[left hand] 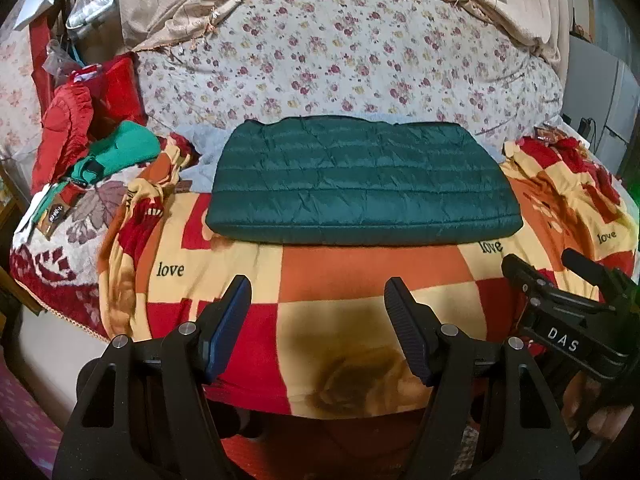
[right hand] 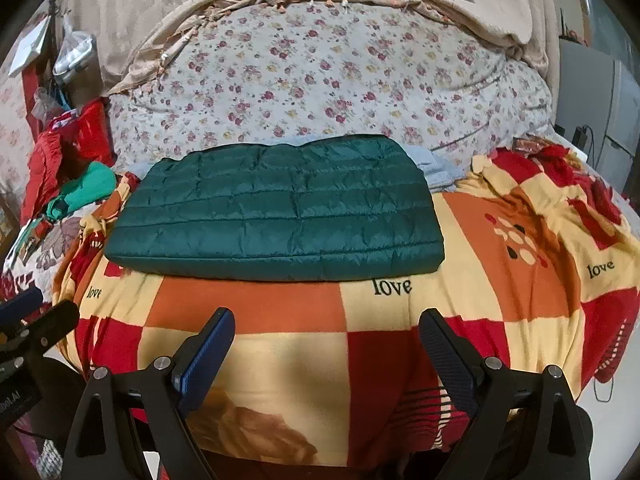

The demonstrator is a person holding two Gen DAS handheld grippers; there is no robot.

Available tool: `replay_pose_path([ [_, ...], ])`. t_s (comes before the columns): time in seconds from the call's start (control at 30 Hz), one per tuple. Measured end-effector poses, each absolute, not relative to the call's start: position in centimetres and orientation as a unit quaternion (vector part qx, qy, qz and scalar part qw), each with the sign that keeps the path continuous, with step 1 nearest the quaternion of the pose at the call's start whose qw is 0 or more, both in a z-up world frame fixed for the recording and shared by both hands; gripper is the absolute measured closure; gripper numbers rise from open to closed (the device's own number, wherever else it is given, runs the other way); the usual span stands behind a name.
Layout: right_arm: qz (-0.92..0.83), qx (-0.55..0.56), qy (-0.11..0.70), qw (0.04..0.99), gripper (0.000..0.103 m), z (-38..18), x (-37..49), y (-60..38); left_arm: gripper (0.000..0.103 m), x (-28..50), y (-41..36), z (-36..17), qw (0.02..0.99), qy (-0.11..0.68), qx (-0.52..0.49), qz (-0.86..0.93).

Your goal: Fold large clothes

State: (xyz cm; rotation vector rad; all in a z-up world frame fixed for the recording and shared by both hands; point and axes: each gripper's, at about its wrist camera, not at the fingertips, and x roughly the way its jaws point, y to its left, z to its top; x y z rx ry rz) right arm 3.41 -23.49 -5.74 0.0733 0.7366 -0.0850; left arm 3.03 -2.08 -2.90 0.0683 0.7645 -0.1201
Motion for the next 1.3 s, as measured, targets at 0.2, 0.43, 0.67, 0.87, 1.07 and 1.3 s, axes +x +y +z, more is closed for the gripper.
replay_pose_path([
  [0.2, -0.043, 0.038, 0.369, 0.928, 0.011, -6.2, 3.7, -23.6, 0.034, 3.1, -2.5, -3.2, 0.923, 0.378, 0.041, -0.063],
  [0.43, -0.048, 0.039, 0.375, 0.925, 0.011, -6.5, 3.8, -23.6, 0.034, 3.1, -2.5, -3.2, 0.923, 0.379, 0.035, -0.063],
  [0.67, -0.051, 0.041, 0.379, 0.923, 0.011, -6.8, 3.9, -23.7, 0.034, 3.1, -2.2, -3.1, 0.924, 0.377, 0.026, -0.062],
  [0.87, -0.053, 0.041, 0.383, 0.921, 0.011, -7.0, 4.0, -23.7, 0.034, 3.1, -2.1, -3.3, 0.922, 0.381, 0.024, -0.063],
  [1.07, -0.054, 0.043, 0.386, 0.920, 0.011, -7.2, 4.0, -23.8, 0.034, 3.2, -1.9, -3.4, 0.921, 0.383, 0.021, -0.063],
  [1.3, -0.054, 0.040, 0.387, 0.920, 0.011, -7.4, 4.0, -23.7, 0.034, 3.2, -1.9, -3.4, 0.921, 0.383, 0.021, -0.064],
])
